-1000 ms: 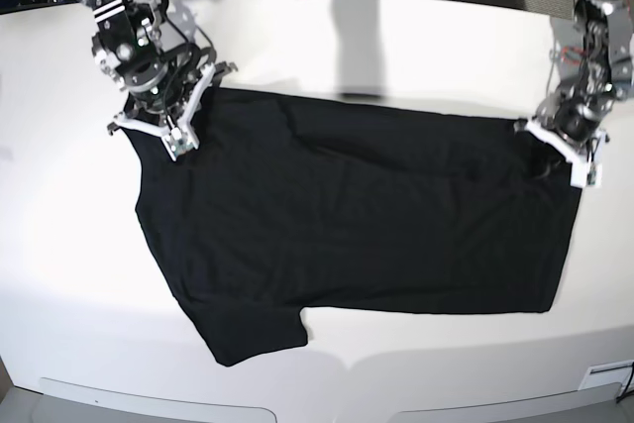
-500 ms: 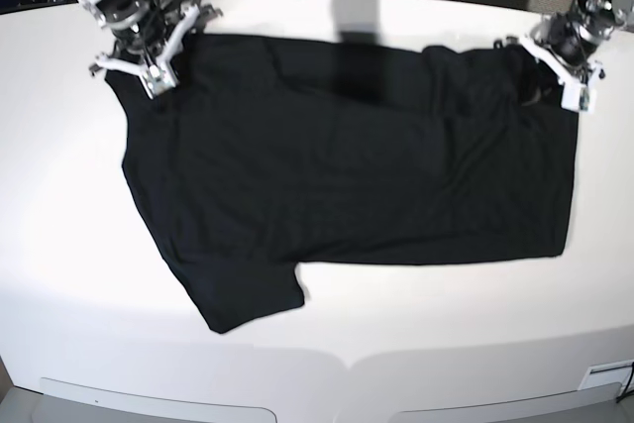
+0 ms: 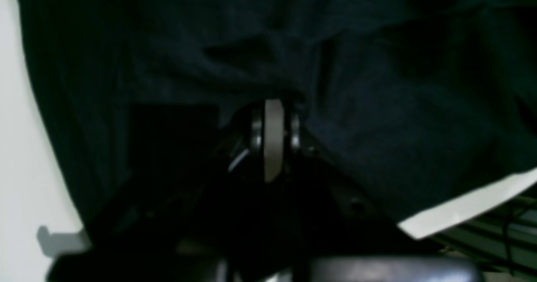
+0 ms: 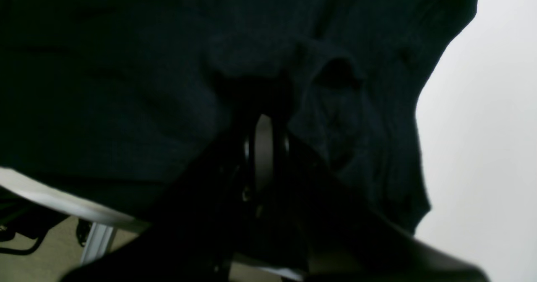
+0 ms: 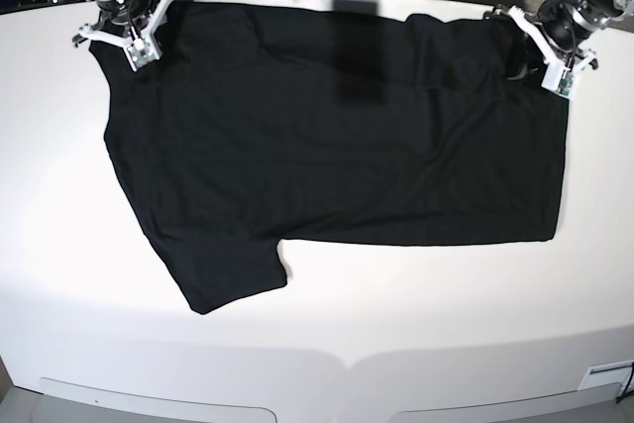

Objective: Fold the T-shirt properly
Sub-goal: 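Move both grippers to the hem corners of the black shirt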

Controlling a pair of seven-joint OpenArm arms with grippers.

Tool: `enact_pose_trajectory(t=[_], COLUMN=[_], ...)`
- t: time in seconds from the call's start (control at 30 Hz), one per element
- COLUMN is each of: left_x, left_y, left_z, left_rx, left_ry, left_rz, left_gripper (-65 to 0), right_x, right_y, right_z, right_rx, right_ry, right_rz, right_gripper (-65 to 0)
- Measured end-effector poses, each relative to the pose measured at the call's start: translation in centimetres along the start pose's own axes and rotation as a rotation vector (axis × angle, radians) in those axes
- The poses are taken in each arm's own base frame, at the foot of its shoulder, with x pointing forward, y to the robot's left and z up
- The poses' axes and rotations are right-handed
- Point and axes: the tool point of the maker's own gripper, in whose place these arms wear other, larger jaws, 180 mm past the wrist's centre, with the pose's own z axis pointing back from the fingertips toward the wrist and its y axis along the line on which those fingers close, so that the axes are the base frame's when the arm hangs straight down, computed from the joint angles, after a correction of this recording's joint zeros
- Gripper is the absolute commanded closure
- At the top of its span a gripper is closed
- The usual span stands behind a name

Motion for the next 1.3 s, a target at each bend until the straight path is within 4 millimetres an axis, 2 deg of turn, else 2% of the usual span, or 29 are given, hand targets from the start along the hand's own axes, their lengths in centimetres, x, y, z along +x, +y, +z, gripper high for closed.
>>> enact_pose_trajectory(t=[0.1,0.27,0.4,0.47,0.5,0.57,0.63,0.8,0.93,1.0,1.07,1.17,1.3], left_x=[2.3,6.9,10.1,11.4,11.9,12.4,12.7,14.3,13.9,13.5,13.6,13.6,13.2], left_y=[1.4,4.6,6.3,7.1,7.7,9.4,11.2,14.1,17.2,18.1,18.2,17.1,16.8], left_z=[1.0,2.9,2.3,1.4,0.8,-0.6,-2.2,-6.6,-9.2,-10.1,-11.2,-12.7,-13.0], left_rx=[0.048,0.142,0.173,0.174,0.176,0.193,0.204,0.141,0.161,0.172,0.174,0.149,0.133], left_ry=[-0.062,-0.183,-0.263,-0.294,-0.300,-0.287,-0.268,-0.269,-0.177,-0.111,-0.089,-0.073,-0.044], left_rz=[-0.024,-0.048,-0.049,-0.033,-0.021,0.022,0.080,0.232,0.342,0.357,0.347,0.350,0.374], left_gripper=[0.0,0.0,0.0,-14.3,-18.2,-19.4,-19.4,-19.4,-19.4,-19.4,-19.4,-19.4,-19.4], right_x=[1.6,4.6,7.4,8.7,9.4,10.2,10.7,11.0,10.7,10.6,10.6,10.5,10.5], right_y=[-0.7,-3.6,-4.6,-4.7,-4.5,-4.4,-5.0,-5.6,-5.7,-5.7,-5.7,-5.7,-5.7], right_z=[0.4,0.4,-0.2,-0.4,-0.5,-0.7,-0.9,-1.1,-1.3,-1.3,-1.3,-1.3,-1.3], right_rx=[-0.021,-0.095,-0.098,-0.080,-0.063,-0.044,-0.059,-0.073,-0.076,-0.076,-0.077,-0.076,-0.077], right_ry=[-0.043,-0.120,-0.189,-0.218,-0.232,-0.246,-0.244,-0.226,-0.196,-0.194,-0.194,-0.190,-0.189], right_rz=[0.004,0.000,-0.050,-0.020,-0.001,0.018,0.022,0.021,0.019,0.019,0.019,0.019,0.018], right_gripper=[0.0,0.0,0.0,0.0,-4.1,-16.6,-23.5,-24.1,-24.1,-24.1,-24.1,-24.1,-24.1])
